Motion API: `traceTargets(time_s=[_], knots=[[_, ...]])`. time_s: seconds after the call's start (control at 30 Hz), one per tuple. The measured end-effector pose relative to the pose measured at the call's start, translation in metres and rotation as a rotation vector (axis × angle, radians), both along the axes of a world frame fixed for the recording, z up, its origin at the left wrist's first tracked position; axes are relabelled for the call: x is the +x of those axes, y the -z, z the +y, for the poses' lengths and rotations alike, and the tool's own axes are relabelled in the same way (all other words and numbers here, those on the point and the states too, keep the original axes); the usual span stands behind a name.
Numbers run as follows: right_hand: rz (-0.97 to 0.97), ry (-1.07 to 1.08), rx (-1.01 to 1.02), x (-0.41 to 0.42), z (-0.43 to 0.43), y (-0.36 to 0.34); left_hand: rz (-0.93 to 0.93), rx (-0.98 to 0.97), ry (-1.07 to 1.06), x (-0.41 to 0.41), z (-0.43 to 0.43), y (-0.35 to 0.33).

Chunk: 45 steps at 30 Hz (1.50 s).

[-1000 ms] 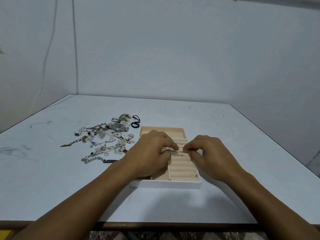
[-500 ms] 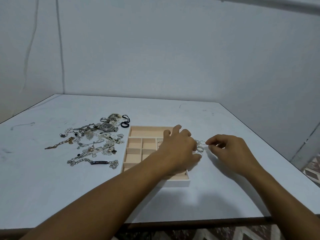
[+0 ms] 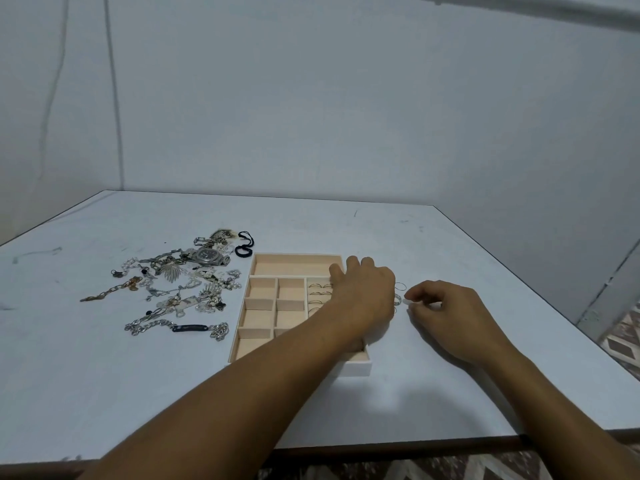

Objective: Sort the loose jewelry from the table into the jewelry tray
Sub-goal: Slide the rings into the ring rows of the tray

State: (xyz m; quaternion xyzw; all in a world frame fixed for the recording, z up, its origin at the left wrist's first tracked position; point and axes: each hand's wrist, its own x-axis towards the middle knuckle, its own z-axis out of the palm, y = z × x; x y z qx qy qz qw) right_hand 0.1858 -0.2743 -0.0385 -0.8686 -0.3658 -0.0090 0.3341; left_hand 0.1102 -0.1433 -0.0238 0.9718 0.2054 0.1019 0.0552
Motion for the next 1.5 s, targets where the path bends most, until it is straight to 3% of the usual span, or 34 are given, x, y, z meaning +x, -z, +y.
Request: traceTargets(time_s=[0.53, 0.7, 0.9, 1.23, 1.5], knots=[[0.005, 0.0, -0.015, 0.002, 0.002, 0.0, 0.07, -0.048, 0.077, 0.002, 0.003, -0.004], [0.011, -0.004, -0.016, 0.001, 0.001, -0.001, -0.063, -0.189, 0.196, -0.013, 0.014, -0.02], [0.053, 0.008, 0.028, 0.0, -0.001, -0.003, -0.191, -0.288, 0.132, -0.049, 0.061, -0.057], [0.019, -0.042, 0.133, -0.015, 0.023, -0.005, -0.152, -0.075, 0.226, -0.075, 0.055, -0.026], [0.018, -0.048, 0.145, -0.015, 0.02, -0.003, -0.167, -0.03, 0.263, -0.068, 0.051, -0.015]])
